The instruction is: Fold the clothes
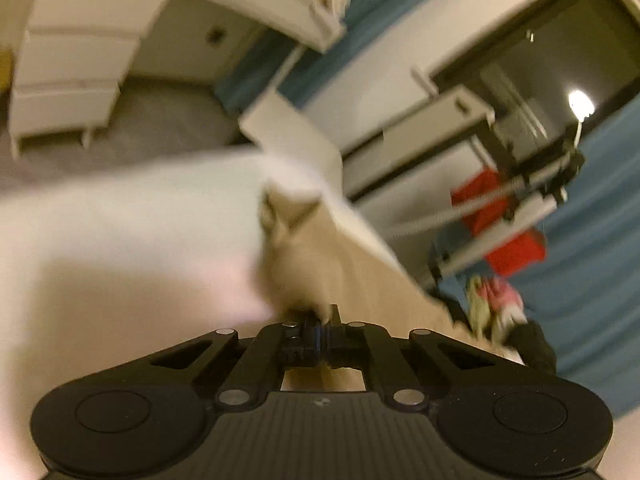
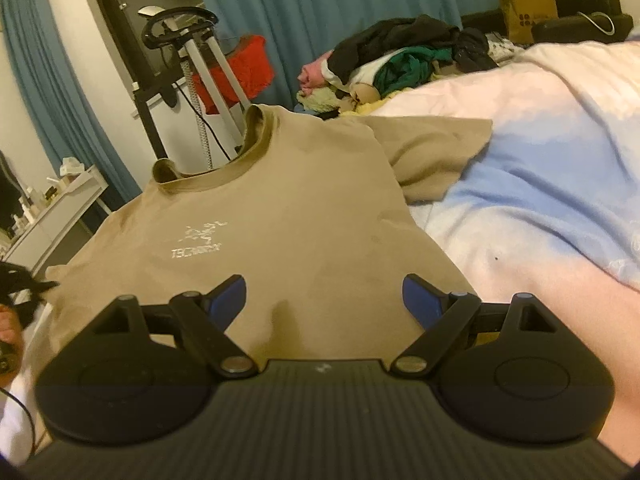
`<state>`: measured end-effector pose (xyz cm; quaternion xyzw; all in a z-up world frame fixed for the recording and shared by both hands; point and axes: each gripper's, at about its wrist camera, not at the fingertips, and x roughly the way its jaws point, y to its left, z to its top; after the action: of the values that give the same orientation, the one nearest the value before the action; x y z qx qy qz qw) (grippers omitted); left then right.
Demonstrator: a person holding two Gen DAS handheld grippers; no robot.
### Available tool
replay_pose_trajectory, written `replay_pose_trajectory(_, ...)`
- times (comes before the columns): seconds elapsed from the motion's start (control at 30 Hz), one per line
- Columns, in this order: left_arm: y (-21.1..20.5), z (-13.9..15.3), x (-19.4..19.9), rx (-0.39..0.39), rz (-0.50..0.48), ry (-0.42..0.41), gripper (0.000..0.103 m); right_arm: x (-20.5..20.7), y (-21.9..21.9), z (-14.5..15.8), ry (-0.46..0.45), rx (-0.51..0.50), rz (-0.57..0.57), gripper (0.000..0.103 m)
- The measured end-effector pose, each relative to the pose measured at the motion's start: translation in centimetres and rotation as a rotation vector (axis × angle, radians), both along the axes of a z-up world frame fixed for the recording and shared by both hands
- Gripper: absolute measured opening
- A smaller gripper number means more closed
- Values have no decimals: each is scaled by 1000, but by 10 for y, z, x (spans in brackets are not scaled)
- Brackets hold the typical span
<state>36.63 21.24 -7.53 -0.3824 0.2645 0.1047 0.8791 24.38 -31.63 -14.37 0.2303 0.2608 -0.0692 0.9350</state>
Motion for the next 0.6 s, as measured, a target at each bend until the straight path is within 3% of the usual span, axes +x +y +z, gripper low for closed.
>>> replay_pose_trajectory(0.1,-8,9,1,143,-55,45,7,-3,-5,2,-8,5,-11,86)
replay_pose_trajectory(0.13,-12,11,-1,177,-75,62,15,-4,-6,4,-15,3,-13,86)
replay_pose_trajectory(0.17,-16,13,-3,202,-81,74,33,-6,-8,6,-22,0,-17,86)
replay_pose_trajectory(0.23,-24,20,-17,252,-96,78,56,-11,-10,11,-36,-12,-24,86)
replay_pose_trajectory(0.27,-26,26,-25,280,-107,69,61,-14,-11,13,-44,-20,-26,86)
replay_pose_trajectory(0.4,-51,51,-65,359,-178,34,70,-24,-12,25,-75,-40,-28,86)
replay_pose_trajectory(0.47,-68,64,-99,361,-215,-12,77,-29,-12,30,-90,-43,-25,86)
replay_pose_trajectory(0.6,-116,85,-165,423,-300,-74,82,-42,-11,39,-116,-43,-2,86)
